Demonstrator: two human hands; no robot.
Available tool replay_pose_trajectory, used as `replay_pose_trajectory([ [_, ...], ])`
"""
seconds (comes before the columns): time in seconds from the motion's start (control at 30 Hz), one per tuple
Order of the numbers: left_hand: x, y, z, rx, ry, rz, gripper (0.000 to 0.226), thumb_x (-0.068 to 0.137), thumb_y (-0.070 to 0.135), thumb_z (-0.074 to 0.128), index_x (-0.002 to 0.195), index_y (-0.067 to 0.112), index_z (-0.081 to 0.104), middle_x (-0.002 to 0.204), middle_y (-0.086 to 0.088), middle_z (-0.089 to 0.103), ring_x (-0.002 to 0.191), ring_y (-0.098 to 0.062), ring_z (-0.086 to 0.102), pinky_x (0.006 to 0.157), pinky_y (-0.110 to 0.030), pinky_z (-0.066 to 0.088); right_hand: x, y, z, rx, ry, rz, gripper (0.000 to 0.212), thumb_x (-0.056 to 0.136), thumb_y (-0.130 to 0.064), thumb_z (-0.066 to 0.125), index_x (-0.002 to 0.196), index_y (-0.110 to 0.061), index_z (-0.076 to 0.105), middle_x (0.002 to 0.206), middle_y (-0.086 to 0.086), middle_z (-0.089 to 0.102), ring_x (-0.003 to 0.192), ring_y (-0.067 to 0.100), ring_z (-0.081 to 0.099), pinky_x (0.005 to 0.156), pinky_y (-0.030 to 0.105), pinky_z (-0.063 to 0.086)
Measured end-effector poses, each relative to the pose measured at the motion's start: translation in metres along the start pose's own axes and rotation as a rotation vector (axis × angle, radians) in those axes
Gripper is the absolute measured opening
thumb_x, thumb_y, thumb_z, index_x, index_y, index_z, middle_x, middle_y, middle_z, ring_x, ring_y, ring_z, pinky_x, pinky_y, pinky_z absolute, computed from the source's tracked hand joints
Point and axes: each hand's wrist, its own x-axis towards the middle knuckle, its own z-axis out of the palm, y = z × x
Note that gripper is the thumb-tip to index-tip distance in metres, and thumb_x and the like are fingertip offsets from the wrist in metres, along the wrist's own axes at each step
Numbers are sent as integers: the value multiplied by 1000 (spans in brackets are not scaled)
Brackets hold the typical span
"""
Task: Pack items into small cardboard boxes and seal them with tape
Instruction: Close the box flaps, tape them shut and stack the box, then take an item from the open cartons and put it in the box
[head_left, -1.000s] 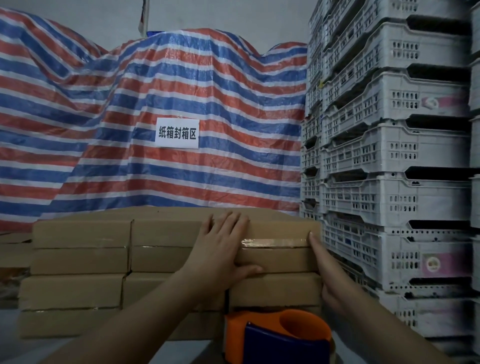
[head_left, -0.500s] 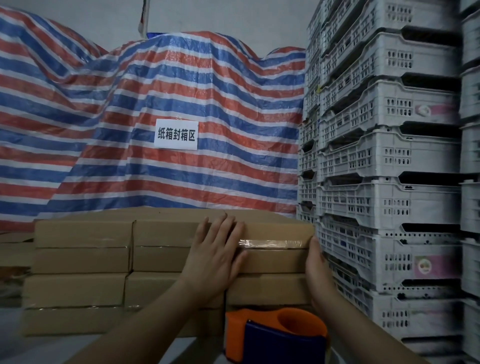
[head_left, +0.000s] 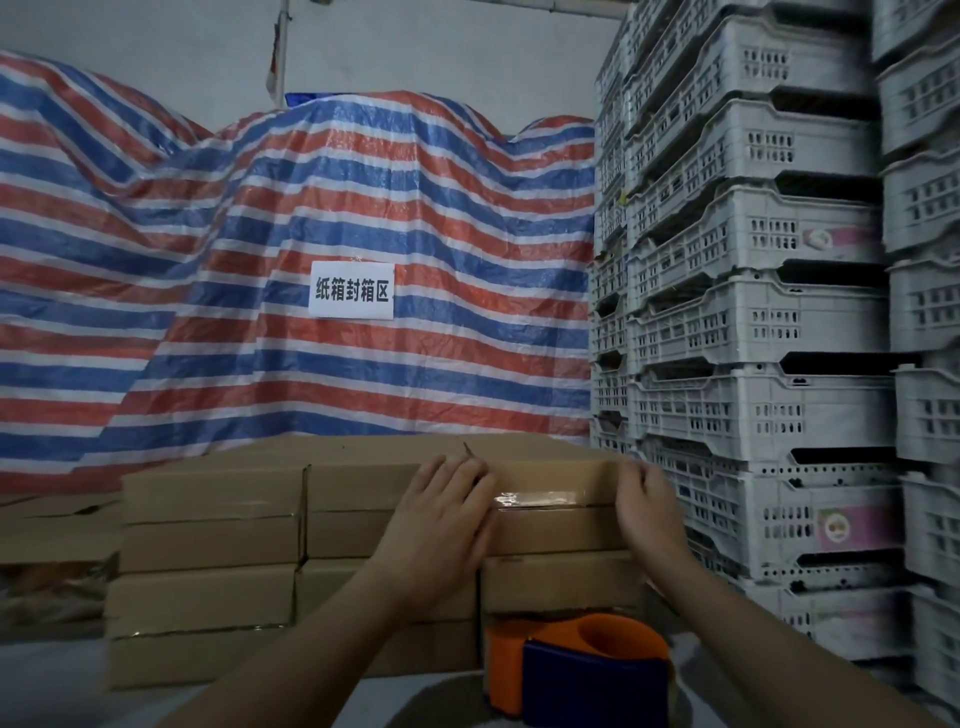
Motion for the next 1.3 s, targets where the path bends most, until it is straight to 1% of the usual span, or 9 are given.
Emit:
replay_pose_trajectory([
  [0.13, 7, -6, -43, -42, -149, 32, 45, 103, 45, 25, 101, 25, 65, 98, 8, 64, 89, -7, 60, 84, -28, 51, -6, -37, -6, -164, 148, -316, 44, 102, -46, 42, 127, -12, 57, 127, 8, 56, 112, 23, 53, 96, 42, 45],
  [0.3, 6, -15, -90, -4, -199, -69, 76, 85, 64, -7, 79, 25, 58, 67, 6, 56, 57, -6, 56, 61, -22, 53, -41, -79, 8, -327, 53, -625, 29, 101, -40, 46, 110, -17, 61, 105, -5, 56, 103, 13, 48, 96, 36, 42],
  [0.43, -12, -31, -116, 8, -20, -154, 46, 94, 54, 9, 82, 28, 45, 75, 13, 43, 54, -2, 43, 50, -14, 35, -74, -99, 26, -344, -26, -836, 14, 98, -36, 43, 91, -26, 50, 88, -12, 48, 89, 7, 39, 91, 31, 36],
  [0.5, -23, -42, -128, 16, -24, -201, 22, 99, 45, 31, 102, 29, 46, 95, 12, 46, 61, -2, 43, 51, -12, 31, -87, -108, 38, -350, -60, -917, 11, 96, -36, 43, 86, -31, 45, 83, -19, 42, 85, 3, 39, 89, 25, 33],
  [0.6, -46, -66, -142, 28, -110, -277, 34, 100, 37, 47, 132, 29, 38, 126, 10, 48, 78, -4, 52, 55, -13, 37, -103, -120, 62, -342, -96, -956, 6, 96, -36, 47, 90, -36, 46, 89, -21, 45, 88, -1, 42, 84, 14, 29],
  [0.9, -133, -133, -170, 138, -58, -256, 50, 100, 50, 26, 66, 27, 56, 58, 13, 49, 48, -2, 44, 47, -17, 37, -153, -152, 153, -257, -177, -1072, 12, 93, -29, 49, 87, -24, 58, 89, -9, 56, 86, 8, 48, 87, 30, 45],
  [1.03, -172, -156, -162, 120, -33, -389, 14, 98, 36, 48, 91, 25, 55, 78, 10, 60, 62, -6, 56, 55, -24, 49, -170, -157, 193, -216, -189, -1108, 21, 92, -28, 52, 87, -17, 69, 94, -2, 66, 90, 10, 55, 94, 33, 44],
  [1.13, -198, -173, -156, 38, -171, -533, 25, 97, 32, 53, 122, 29, 47, 107, 10, 59, 83, -7, 62, 71, -24, 53, -185, -159, 218, -170, -211, -1167, 18, 88, -16, 64, 70, -17, 66, 83, -5, 61, 83, 6, 48, 92, 38, 46],
  [1.3, -239, -209, -142, 222, -338, -618, 24, 102, 47, 37, 100, 34, 56, 89, 11, 61, 75, -3, 56, 69, -19, 43, -220, -165, 253, -126, -299, -1291, 29, 90, -25, 51, 63, -20, 61, 75, -6, 58, 81, 8, 50, 92, 33, 45],
])
